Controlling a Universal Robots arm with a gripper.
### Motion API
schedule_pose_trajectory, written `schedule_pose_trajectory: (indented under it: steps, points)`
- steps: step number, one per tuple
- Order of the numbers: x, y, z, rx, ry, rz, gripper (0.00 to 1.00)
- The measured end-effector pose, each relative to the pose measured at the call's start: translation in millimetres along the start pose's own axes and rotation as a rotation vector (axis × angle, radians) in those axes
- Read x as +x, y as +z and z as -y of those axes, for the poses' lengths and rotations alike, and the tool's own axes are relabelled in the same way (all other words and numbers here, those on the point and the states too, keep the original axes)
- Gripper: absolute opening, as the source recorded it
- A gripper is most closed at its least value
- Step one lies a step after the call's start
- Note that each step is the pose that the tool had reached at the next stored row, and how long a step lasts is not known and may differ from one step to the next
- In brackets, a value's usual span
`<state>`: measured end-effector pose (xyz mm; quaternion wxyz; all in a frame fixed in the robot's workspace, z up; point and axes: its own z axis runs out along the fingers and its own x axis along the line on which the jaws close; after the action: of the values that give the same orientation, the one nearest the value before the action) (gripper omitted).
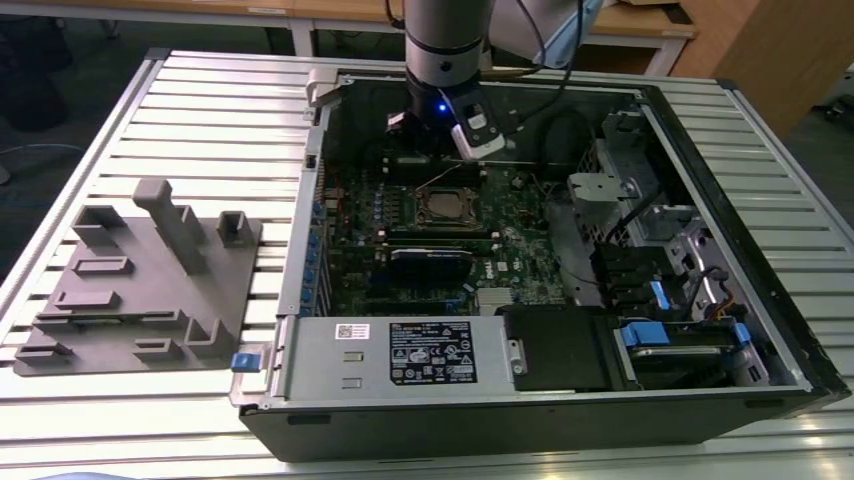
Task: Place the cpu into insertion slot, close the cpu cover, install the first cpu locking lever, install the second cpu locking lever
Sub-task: 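Install the first cpu locking lever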
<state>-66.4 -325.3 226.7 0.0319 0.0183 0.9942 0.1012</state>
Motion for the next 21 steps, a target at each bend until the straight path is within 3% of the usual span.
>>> schedule_pose_trajectory:
  steps: [21]
  points:
    - [-4.9,7.4,-0.7,0.0,0.0,0.0,0.1]
